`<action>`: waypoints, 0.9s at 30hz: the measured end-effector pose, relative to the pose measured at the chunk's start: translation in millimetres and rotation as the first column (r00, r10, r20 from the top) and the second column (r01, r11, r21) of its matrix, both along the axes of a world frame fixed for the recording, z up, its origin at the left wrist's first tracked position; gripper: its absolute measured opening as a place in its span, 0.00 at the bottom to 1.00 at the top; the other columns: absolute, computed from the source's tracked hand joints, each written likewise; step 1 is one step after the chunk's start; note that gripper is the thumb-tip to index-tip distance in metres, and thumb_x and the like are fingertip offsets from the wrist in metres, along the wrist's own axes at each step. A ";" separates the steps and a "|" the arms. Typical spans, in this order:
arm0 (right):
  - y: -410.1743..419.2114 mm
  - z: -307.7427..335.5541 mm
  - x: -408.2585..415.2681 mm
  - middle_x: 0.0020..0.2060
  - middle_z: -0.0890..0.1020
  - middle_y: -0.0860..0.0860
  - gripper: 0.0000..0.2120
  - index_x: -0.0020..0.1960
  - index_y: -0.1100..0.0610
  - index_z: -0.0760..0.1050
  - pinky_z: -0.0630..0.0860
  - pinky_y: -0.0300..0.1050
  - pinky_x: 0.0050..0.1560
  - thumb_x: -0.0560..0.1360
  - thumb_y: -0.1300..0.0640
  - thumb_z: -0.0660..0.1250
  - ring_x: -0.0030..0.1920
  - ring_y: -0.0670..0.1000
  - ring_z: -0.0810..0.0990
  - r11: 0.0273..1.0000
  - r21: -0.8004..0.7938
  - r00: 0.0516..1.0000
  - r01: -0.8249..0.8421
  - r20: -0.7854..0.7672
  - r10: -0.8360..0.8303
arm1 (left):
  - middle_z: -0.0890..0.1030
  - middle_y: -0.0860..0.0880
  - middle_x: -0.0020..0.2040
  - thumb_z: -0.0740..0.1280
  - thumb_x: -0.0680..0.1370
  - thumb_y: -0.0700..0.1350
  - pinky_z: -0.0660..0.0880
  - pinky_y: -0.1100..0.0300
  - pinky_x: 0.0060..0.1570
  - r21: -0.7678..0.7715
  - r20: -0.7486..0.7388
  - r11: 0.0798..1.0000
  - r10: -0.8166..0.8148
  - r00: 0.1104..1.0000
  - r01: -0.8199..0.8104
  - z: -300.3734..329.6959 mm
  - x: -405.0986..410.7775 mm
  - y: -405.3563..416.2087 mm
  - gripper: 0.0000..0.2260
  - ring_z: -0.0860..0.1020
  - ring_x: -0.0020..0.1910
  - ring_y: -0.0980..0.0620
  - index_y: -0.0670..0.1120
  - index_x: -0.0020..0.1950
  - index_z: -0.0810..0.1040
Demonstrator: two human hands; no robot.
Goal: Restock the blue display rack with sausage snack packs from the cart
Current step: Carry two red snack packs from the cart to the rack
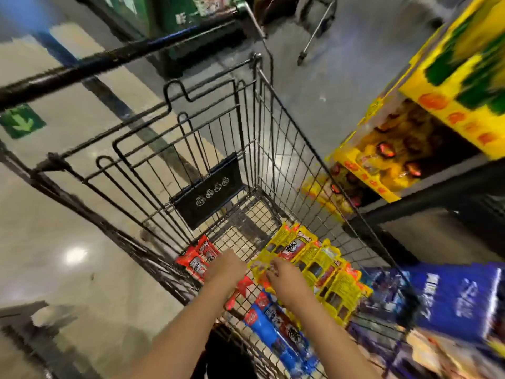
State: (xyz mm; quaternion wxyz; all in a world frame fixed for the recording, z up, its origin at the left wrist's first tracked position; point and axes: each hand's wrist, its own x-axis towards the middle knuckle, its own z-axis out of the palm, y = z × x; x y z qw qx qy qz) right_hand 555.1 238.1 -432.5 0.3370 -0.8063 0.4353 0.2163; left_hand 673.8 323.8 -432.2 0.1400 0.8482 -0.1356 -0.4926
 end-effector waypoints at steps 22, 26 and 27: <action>54.9 155.5 -452.8 0.54 0.78 0.49 0.17 0.61 0.51 0.73 0.70 0.48 0.56 0.73 0.48 0.61 0.57 0.54 0.75 0.688 -0.446 0.819 0.573 0.313 -0.480 | 0.70 0.47 0.68 0.59 0.79 0.54 0.66 0.55 0.63 -0.159 0.586 0.135 -0.784 0.203 0.978 168.0 -364.2 -41.8 0.24 0.68 0.67 0.47 0.48 0.72 0.61; 73.2 155.1 -549.2 0.63 0.75 0.48 0.23 0.68 0.51 0.68 0.66 0.46 0.62 0.75 0.44 0.56 0.64 0.52 0.72 0.595 -0.460 0.738 0.660 0.248 -0.627 | 0.67 0.48 0.70 0.55 0.78 0.57 0.67 0.56 0.62 -0.167 0.567 -0.025 -0.821 0.075 0.986 171.1 -460.3 -52.1 0.27 0.67 0.68 0.47 0.50 0.75 0.57; 77.9 154.8 -567.0 0.65 0.73 0.49 0.28 0.69 0.52 0.68 0.65 0.46 0.64 0.74 0.41 0.52 0.66 0.52 0.71 0.579 -0.453 0.719 0.678 0.248 -0.649 | 0.66 0.49 0.71 0.56 0.79 0.56 0.66 0.57 0.62 -0.181 0.570 -0.049 -0.819 0.064 0.982 173.4 -477.7 -54.6 0.26 0.66 0.69 0.48 0.50 0.75 0.56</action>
